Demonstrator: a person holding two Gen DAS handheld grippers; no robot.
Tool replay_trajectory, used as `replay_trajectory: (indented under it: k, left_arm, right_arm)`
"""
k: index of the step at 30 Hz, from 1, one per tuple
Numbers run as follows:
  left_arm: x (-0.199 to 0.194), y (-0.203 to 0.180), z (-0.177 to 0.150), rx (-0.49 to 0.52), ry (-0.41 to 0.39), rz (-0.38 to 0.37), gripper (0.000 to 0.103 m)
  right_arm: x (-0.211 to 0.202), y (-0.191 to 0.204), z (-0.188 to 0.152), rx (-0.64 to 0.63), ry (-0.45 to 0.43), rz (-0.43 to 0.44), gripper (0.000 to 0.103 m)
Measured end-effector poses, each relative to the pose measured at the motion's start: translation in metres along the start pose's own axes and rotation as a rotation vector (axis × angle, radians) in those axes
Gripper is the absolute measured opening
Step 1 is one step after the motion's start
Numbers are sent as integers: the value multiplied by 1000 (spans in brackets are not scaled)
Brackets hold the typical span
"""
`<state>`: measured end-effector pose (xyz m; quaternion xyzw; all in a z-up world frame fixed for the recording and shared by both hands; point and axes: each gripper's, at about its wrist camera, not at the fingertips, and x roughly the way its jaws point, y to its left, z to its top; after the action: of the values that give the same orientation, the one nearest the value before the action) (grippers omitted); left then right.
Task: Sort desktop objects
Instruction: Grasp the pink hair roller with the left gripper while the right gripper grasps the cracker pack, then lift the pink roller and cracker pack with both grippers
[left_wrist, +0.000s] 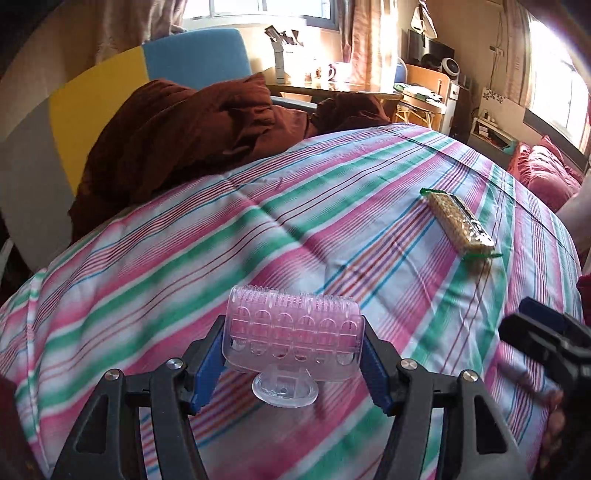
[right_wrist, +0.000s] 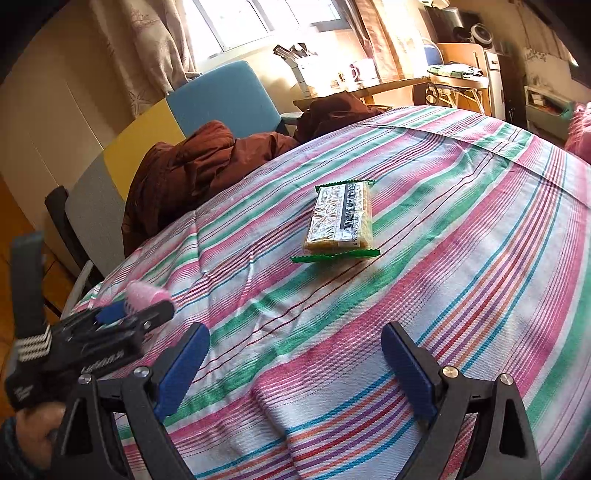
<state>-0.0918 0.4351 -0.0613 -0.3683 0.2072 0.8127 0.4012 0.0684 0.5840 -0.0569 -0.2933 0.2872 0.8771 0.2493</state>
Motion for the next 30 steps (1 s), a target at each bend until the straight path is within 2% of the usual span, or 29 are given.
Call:
replay_trajectory:
  k: [3,7,11,15,17,20,21,23,27,30]
  left_arm:
    - [-24,13,-27,-36,6,10,67]
    - [-53,30,-55,-87,-12,29,67]
    - [-67,43,-75,-144,-17,12,67]
    - [-67,49,-80,-180,-8,-5,67]
    - [-65,51,-81,-192,1,-11,67]
    - [-64,50,-81,-193,1,-12,67]
    - [-64,50,-82,-192,2,-11,67]
    - [-63,49,-82,-192,4,-10,67]
    - [-61,49,-83,-194,5,-15,68]
    - [-58,48,-83,-183,12,-16,71]
  right_arm:
    - [1,3,9,-16,0,-18,94]
    - [10,1,36,-33,-15,-99,92]
    - [30,-3,70,-68,-10,-207,85]
    - [62,-7,88,-98,57,-254,78]
    - [76,-6,90,-125,81,-299,73]
    - [91,-6,88,-152,112,-320,71]
    - [91,-4,88,-166,112,-318,69]
    - [92,2,87,-198,112,-312,55]
    - [88,11,81,-234,128,-280,50]
    - [81,27,68,-274,165,-202,49]
